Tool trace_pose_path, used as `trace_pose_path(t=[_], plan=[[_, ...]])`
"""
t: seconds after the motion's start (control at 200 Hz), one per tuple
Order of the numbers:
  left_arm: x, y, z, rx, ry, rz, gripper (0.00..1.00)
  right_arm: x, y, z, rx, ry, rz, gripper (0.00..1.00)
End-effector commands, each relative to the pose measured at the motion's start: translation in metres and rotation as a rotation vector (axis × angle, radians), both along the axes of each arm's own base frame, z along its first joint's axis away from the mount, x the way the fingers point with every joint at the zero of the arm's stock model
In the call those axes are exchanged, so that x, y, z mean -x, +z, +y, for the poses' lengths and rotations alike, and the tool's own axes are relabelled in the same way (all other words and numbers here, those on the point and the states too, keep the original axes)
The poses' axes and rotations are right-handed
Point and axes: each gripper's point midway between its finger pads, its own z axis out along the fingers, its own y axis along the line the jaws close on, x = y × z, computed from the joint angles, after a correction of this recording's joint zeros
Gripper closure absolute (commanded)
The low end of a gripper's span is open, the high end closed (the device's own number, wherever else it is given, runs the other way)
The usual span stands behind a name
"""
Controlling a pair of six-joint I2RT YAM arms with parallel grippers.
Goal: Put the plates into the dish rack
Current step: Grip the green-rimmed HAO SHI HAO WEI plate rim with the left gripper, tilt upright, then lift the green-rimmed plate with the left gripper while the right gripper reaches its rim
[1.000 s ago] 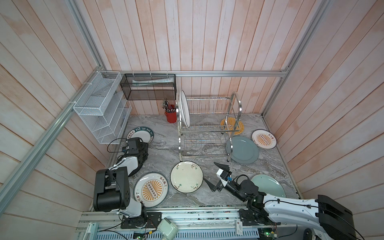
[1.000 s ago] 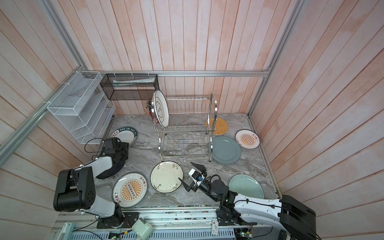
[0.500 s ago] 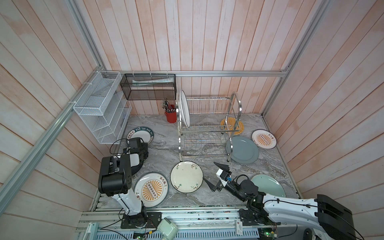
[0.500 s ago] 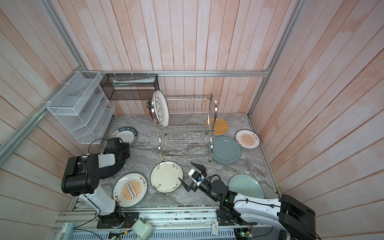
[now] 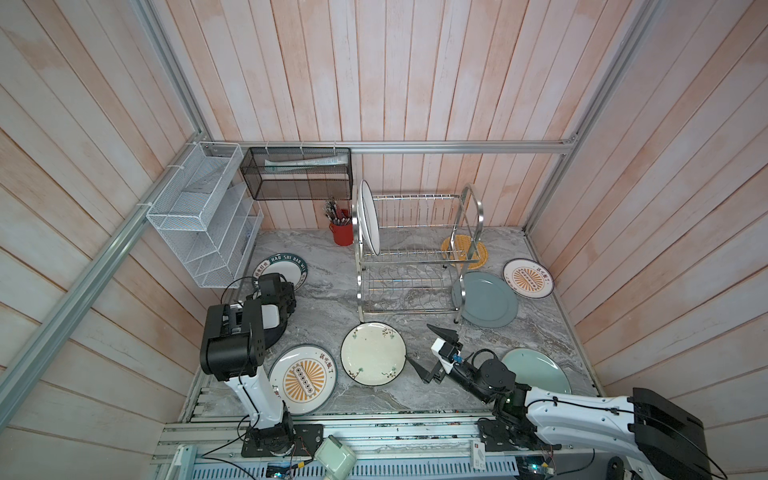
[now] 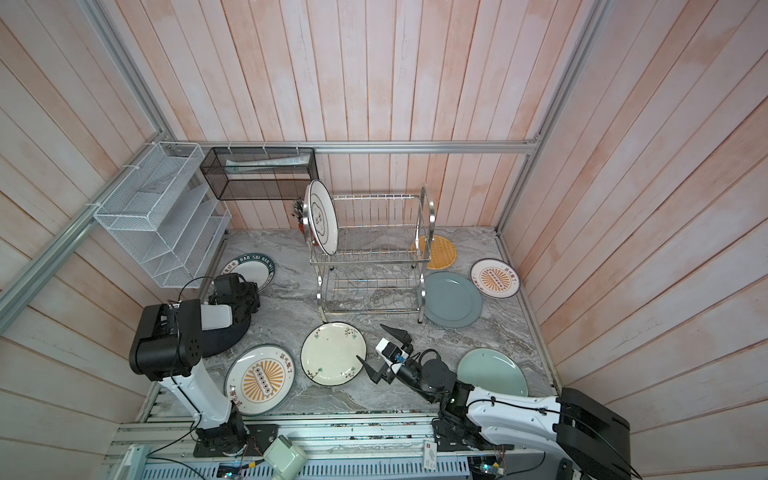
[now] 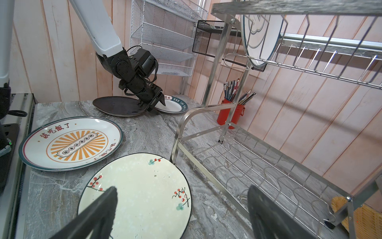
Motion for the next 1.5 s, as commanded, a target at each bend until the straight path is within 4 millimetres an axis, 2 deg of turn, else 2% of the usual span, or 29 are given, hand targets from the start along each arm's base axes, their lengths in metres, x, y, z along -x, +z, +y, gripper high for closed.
trace_pose_path(t=[0.0, 0.265, 0.425, 0.56, 0.71, 1.015, 1.095, 1.295, 1.415, 1.495], plan=[[0.006, -0.018, 0.003, 0.014, 0.016, 0.041, 0.64, 0.000, 0.010, 0.003, -0.022, 0.003, -0.016, 0.02], [0.005, -0.014, 0.004, 0.014, 0.010, 0.011, 0.87, 0.000, 0.008, 0.004, -0.014, 0.007, -0.014, 0.02], [-0.003, 0.004, 0.001, -0.005, -0.037, -0.033, 1.00, 0.000, 0.007, 0.005, -0.009, 0.009, -0.012, 0.02], [-0.004, 0.028, -0.002, -0.037, -0.074, -0.075, 1.00, -0.001, 0.005, 0.006, -0.004, 0.009, -0.008, 0.02], [0.002, 0.050, -0.009, -0.070, -0.136, -0.102, 1.00, -0.001, 0.005, 0.005, -0.002, 0.005, -0.010, 0.02], [0.048, 0.076, -0.035, -0.134, -0.300, -0.138, 1.00, -0.002, 0.006, 0.003, -0.010, -0.005, -0.013, 0.02], [0.064, 0.085, -0.043, -0.150, -0.339, -0.147, 1.00, -0.003, 0.006, 0.001, -0.015, -0.016, -0.015, 0.02], [0.116, 0.096, -0.048, -0.238, -0.413, -0.048, 1.00, -0.005, 0.006, -0.004, -0.020, -0.043, -0.022, 0.02], [0.144, 0.117, -0.053, -0.295, -0.447, -0.062, 1.00, -0.006, 0.006, -0.007, -0.023, -0.053, -0.028, 0.02], [0.160, 0.132, -0.064, -0.305, -0.501, -0.090, 1.00, -0.007, 0.006, -0.007, -0.022, -0.059, -0.029, 0.02]])
